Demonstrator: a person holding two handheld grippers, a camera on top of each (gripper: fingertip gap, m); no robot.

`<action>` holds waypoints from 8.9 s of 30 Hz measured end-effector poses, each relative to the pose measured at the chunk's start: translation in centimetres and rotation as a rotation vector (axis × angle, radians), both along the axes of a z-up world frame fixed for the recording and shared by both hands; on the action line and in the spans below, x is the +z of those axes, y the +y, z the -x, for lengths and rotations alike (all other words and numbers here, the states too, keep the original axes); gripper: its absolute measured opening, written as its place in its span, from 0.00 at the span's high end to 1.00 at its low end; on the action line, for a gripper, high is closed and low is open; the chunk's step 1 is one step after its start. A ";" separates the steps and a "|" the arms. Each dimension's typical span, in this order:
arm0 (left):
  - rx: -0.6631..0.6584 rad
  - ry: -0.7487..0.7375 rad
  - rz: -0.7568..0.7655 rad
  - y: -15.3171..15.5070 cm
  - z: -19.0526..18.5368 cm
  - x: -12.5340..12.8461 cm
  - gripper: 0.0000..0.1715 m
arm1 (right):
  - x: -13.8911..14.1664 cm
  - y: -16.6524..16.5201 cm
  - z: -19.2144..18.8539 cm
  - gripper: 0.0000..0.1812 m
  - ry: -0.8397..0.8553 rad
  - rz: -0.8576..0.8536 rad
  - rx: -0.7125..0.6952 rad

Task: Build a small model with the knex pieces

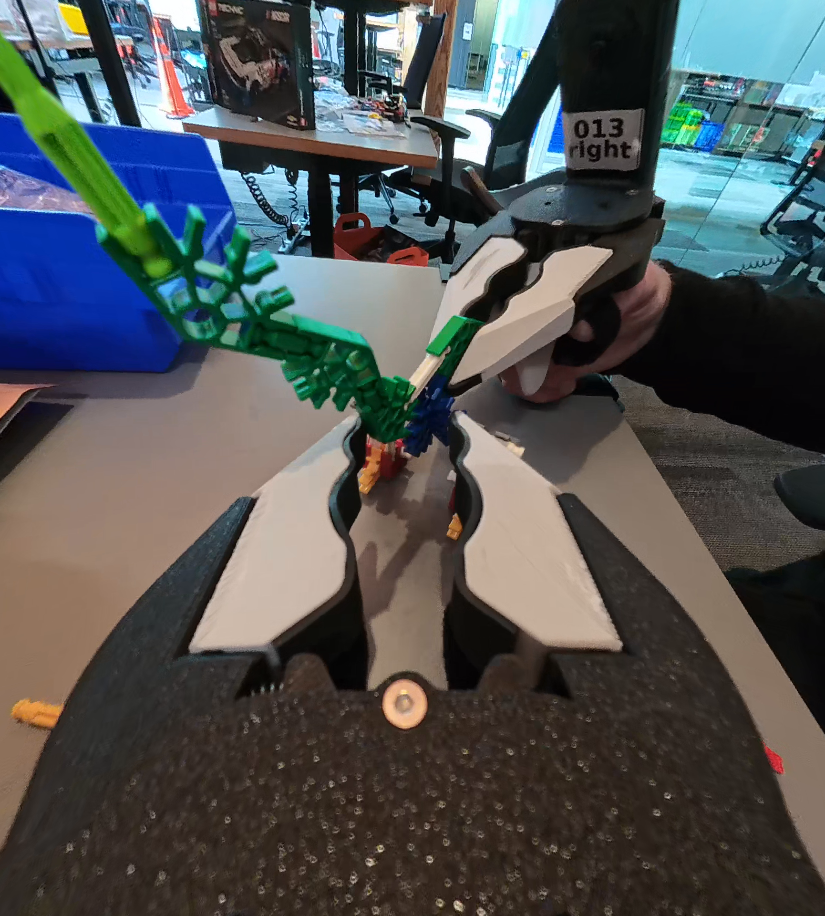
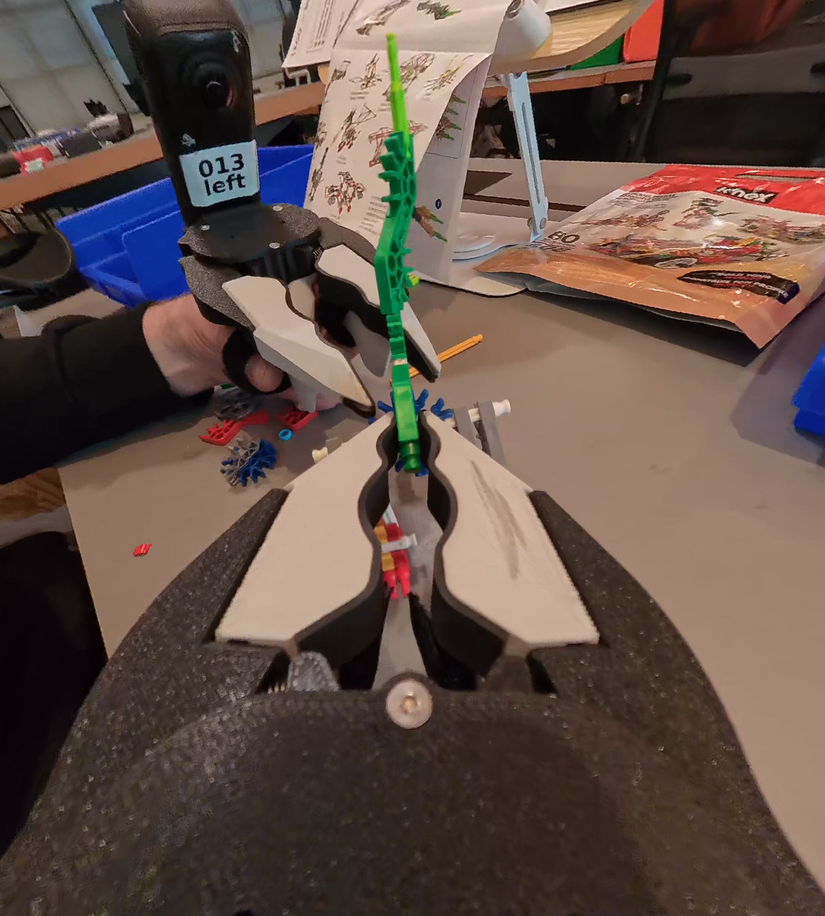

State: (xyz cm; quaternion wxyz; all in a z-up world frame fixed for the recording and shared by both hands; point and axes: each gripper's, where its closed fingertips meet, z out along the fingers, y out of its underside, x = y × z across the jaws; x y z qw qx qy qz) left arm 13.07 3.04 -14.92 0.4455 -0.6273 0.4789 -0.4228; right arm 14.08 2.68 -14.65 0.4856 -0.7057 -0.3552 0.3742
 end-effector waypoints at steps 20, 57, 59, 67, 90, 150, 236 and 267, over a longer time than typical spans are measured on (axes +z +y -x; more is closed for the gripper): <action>-0.035 0.003 -0.018 -0.2 0.0 -0.1 0.95 | 0.9 0.5 -1.4 0.92 -0.126 -0.067 -0.003; 0.045 0.035 -0.051 0.8 -0.8 0.1 0.92 | -0.6 0.4 -0.8 0.96 -0.301 -0.213 -0.074; 0.045 0.032 -0.026 0.9 -0.9 0.1 0.92 | -0.6 0.4 -0.8 0.97 -0.336 -0.240 -0.080; 0.041 0.037 0.009 0.9 -1.1 0.0 0.92 | -0.5 0.5 -1.1 0.97 -0.461 -0.374 -0.129; -0.036 -0.038 0.034 0.3 -0.6 0.5 0.82 | -0.6 -0.6 -1.0 0.97 -0.259 -0.304 -0.085; -0.104 -0.011 0.105 -0.3 -1.4 -0.1 0.97 | 0.8 0.7 -1.5 0.94 -0.060 -0.115 0.082; 0.083 0.095 -0.009 3.1 1.6 0.0 0.90 | 0.0 2.4 -4.5 0.97 -0.111 0.016 -0.197; 0.072 0.151 -0.076 2.6 2.0 0.0 0.97 | -3.6 0.4 2.8 0.77 -0.279 0.133 0.057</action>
